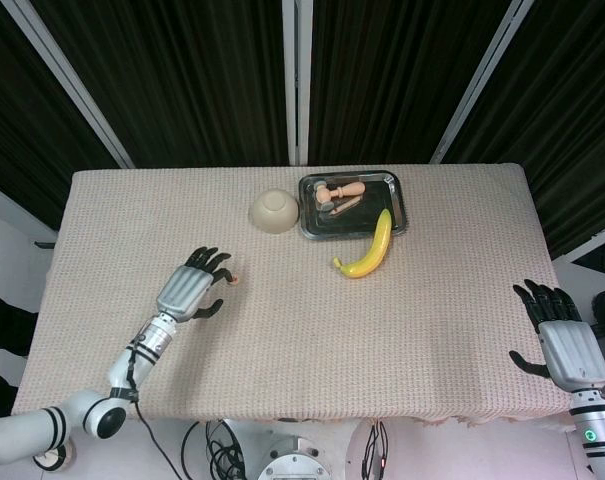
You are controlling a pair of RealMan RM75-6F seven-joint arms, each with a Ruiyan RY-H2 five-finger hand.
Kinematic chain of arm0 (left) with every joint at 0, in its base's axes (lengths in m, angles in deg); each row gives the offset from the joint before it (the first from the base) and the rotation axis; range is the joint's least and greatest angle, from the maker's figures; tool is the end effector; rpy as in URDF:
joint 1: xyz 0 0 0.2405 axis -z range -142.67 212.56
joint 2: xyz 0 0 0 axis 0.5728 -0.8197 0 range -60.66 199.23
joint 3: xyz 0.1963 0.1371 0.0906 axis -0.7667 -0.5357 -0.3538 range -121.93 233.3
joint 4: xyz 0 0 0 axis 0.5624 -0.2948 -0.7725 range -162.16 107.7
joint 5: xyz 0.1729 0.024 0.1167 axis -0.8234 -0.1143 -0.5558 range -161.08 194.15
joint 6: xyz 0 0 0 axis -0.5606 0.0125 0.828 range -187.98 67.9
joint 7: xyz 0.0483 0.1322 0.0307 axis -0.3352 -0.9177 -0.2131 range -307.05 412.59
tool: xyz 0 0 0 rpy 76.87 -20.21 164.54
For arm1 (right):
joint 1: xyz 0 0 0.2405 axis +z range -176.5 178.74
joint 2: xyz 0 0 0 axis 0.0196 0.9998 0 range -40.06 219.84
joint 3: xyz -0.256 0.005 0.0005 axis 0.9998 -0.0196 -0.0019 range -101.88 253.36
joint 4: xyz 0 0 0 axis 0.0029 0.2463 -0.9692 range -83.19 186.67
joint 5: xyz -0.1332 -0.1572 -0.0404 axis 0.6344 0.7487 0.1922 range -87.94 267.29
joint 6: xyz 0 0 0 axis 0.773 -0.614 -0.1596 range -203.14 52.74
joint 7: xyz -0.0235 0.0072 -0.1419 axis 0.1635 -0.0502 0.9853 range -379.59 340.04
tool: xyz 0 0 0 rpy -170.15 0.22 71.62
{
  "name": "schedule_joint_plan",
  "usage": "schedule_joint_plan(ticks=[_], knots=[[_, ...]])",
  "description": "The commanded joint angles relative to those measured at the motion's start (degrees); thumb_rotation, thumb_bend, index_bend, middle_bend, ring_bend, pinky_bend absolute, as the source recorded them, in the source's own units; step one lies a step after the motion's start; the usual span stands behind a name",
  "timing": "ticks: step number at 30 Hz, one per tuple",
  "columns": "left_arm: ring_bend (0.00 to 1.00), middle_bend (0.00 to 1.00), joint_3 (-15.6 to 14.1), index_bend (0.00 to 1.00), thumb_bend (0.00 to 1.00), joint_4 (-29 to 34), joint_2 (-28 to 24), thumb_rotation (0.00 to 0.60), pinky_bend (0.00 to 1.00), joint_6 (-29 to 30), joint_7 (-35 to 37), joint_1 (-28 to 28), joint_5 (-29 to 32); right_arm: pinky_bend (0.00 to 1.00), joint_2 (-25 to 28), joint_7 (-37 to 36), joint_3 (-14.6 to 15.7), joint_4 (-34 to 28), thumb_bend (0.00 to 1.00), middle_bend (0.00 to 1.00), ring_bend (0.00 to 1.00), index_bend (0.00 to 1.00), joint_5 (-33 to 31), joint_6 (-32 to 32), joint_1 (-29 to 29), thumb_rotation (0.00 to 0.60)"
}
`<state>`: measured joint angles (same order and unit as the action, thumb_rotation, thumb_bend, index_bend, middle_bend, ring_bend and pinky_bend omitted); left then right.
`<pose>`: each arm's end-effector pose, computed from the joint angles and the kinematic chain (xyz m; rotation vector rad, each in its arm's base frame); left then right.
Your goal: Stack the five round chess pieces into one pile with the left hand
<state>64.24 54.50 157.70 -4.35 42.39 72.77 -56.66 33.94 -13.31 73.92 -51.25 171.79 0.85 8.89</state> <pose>-0.1730 0.3301 -0.0134 -1.8752 -0.9813 -0.9824 -0.2928 -0.1873 0.1662 1.4946 -0.9738 0.7552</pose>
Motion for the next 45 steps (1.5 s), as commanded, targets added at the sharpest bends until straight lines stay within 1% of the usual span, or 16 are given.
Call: schedule_joint_plan(ticks=[1,8,11,17,28,33,45], knots=[[0.0,0.1,2.5,0.34,0.35,1.1,2.9,0.6,0.0,-2.2,-7.2,2.5,7.2,0.0,0.1,-0.4,0.0,0.1,0.14,0.0,0.0,0.0,0.0,-0.2,0.1,0.6],[0.0,0.1,4.5,0.34,0.35,-2.0,7.1,0.6,0.0,-3.2,-12.9,5.1,15.9,0.0,0.6,-1.3,0.0,0.2,0.14,0.0,0.0,0.0,0.1,-0.1,0.0,0.6],[0.0,0.1,4.5,0.34,0.35,-4.0,8.6,0.6,0.0,-3.5,-14.2,6.0,17.3,0.0,0.7,-1.6,-0.1,0.2,0.14,0.0,0.0,0.0,0.1,0.1,0.0,0.6],[0.0,0.1,3.8,0.33,0.35,-8.7,10.9,0.6,0.0,-2.5,-16.7,7.3,17.4,0.0,0.8,-1.9,-0.1,0.4,0.14,0.0,0.0,0.0,0.0,-0.1,0.0,0.6],[0.0,0.1,3.1,0.33,0.35,-11.4,11.9,0.6,0.0,-3.2,-16.0,7.2,18.6,0.0,0.9,-1.8,-0.3,0.4,0.14,0.0,0.0,0.0,-0.7,-0.5,0.2,0.6],[0.0,0.1,2.8,0.35,0.35,-12.6,12.6,0.6,0.0,-3.3,-15.3,7.0,18.6,0.0,0.9,-2.0,-0.3,0.4,0.14,0.0,0.0,0.0,-0.7,-0.3,0.1,0.6],[0.0,0.11,2.6,0.41,0.35,-13.3,12.9,0.6,0.0,-2.5,-13.9,6.5,17.3,0.0,0.8,-1.7,-0.3,0.5,0.14,0.0,0.0,0.0,-0.9,-0.6,0.2,0.6]])
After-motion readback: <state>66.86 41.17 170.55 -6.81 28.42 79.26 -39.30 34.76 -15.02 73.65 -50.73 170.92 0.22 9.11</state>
